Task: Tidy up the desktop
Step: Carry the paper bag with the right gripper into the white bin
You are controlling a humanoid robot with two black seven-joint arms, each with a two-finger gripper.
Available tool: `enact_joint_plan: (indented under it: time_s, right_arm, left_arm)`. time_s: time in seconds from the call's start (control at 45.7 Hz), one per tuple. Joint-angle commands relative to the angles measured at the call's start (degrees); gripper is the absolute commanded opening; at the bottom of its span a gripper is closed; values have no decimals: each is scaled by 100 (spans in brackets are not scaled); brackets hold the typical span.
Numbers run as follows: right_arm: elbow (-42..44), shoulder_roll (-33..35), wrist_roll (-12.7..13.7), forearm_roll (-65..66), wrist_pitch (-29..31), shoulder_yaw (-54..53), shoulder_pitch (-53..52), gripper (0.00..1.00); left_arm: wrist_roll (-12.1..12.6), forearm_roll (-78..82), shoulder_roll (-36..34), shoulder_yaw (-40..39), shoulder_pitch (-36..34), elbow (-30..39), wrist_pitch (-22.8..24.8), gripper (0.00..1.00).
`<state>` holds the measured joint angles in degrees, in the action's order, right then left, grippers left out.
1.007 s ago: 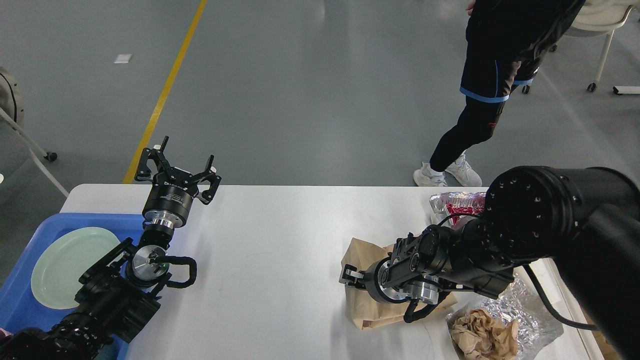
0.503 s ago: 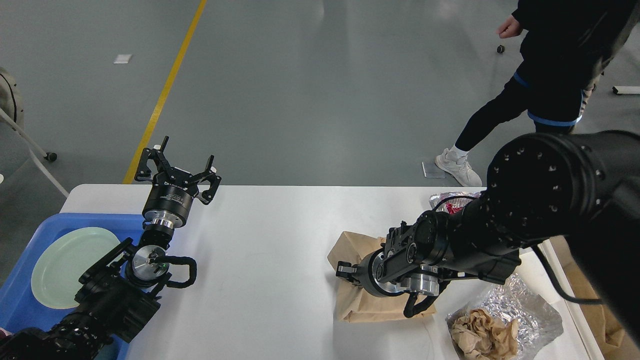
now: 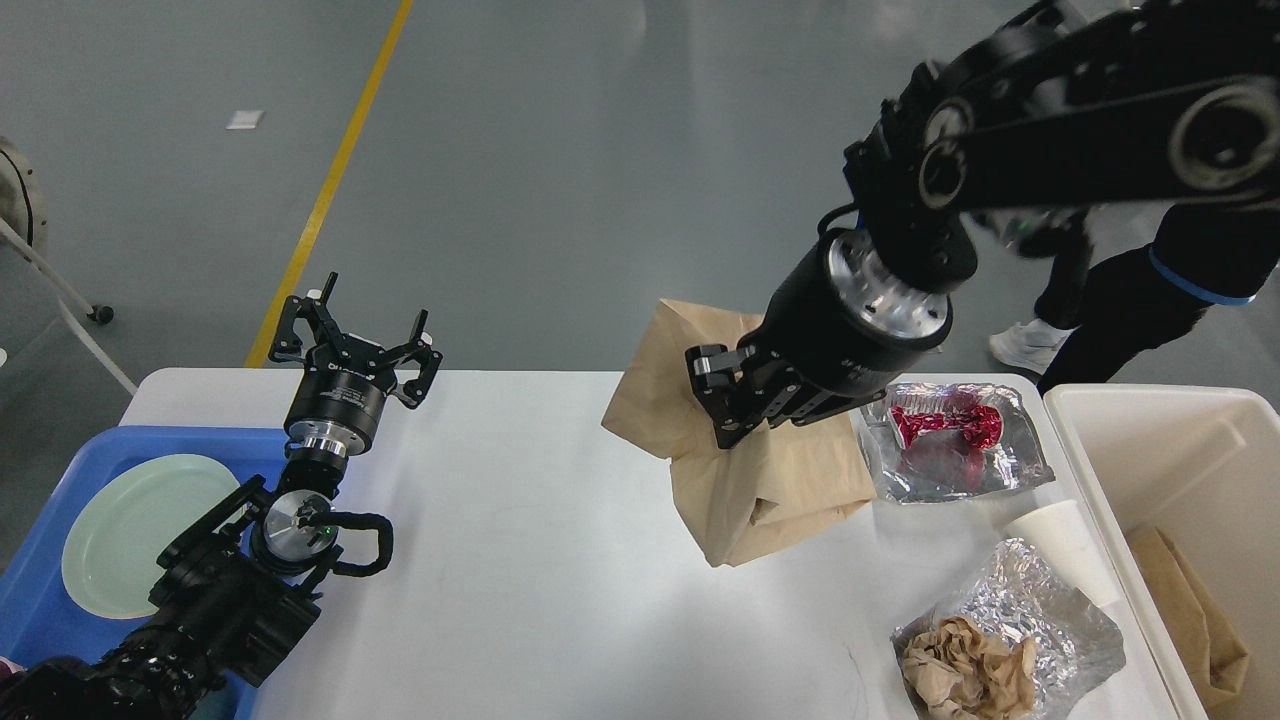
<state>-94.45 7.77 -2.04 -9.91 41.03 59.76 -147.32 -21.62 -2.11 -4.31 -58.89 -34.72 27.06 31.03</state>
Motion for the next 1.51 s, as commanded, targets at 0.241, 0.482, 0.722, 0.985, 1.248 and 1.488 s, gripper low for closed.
enact_joint_plan:
  time_s: [0.241,0.482,0.722,0.985,1.248,1.488]
  right_arm:
    - [1743,998,46,1237,-1738,2593,2670,0]
    - [5310,1860,55,1202,-2230,2409,6255,0]
    - [8406,1799,81,851,-3215,1056,9579,0]
    - [9295,1394,116,630,-3339,880,10829,100]
    - [9076,1587,99,551,-3268,721,10067,100]
    - [5520,2571,90,657,-3102,757,6772,100]
  left_arm:
    - [0,0,0,0,0,1,0,99]
    - [8,0,0,0,-9,-8,0,99]
    - [0,0,0,0,0,1,0,99]
    - [0,0,0,0,0,-8,0,99]
    - [0,0,0,0,0,-8,0,99]
    - [0,0,0,0,0,1,0,99]
